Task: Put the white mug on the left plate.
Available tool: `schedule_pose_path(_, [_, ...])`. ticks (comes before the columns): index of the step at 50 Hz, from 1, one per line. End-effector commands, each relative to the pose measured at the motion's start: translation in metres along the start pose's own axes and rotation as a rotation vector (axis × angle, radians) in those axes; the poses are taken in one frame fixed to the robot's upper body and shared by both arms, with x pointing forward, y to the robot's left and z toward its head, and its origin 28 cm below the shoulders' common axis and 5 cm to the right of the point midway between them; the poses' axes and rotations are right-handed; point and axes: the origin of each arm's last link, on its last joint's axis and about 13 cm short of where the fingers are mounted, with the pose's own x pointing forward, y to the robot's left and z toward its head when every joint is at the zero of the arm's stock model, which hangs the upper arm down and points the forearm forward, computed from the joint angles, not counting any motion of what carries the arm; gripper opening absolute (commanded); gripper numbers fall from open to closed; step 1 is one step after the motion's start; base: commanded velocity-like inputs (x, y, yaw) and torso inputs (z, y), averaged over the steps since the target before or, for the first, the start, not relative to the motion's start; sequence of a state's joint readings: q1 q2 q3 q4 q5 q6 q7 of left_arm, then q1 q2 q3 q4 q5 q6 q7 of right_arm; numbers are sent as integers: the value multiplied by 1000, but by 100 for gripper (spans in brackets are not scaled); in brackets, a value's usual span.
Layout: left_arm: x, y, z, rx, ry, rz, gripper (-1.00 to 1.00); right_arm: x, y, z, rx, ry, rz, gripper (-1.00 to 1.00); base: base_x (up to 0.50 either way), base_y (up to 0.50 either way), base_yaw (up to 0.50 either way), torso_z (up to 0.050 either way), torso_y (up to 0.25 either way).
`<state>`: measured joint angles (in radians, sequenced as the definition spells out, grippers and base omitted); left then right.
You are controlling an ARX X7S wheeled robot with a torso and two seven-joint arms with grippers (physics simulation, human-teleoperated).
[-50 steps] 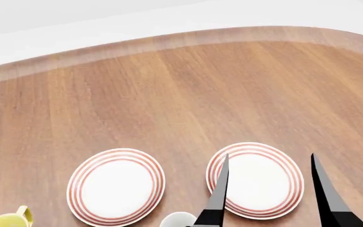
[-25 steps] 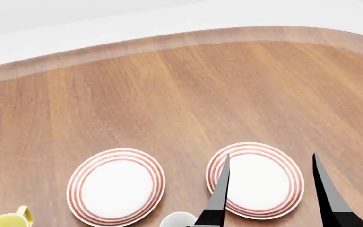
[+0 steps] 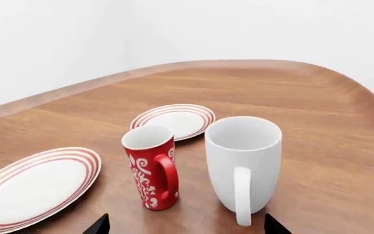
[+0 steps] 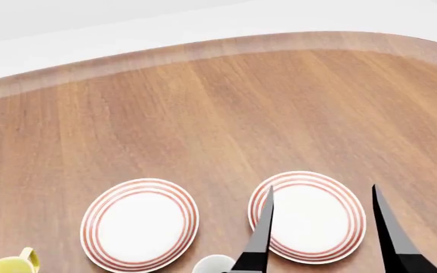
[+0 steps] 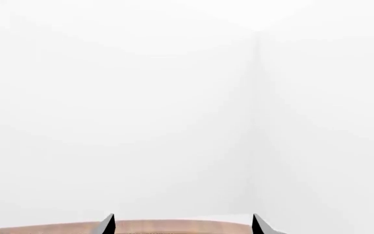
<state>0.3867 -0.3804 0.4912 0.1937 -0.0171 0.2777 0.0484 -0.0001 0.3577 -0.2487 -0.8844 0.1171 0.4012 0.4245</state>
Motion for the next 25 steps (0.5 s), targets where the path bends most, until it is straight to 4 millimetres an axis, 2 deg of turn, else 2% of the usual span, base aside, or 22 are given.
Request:
schedule_pose_path(1, [10,-5,-12,25,17,-19,100,2,0,1,1,-11,1,100,0,0,0,0,0])
schedule_pose_path(3, [12,-5,-14,27,21,-19,100,2,-1,1,1,-11,0,100,0,0,0,0,0])
schedule_pose_path(5, [14,-4,-5,26,29,-19,100,1,-1,0,1,-10,-1,100,0,0,0,0,0])
schedule_pose_path(25, [34,-10,-13,6,81,-29,100,2,0,0,1,-4,6,100,0,0,0,0,0])
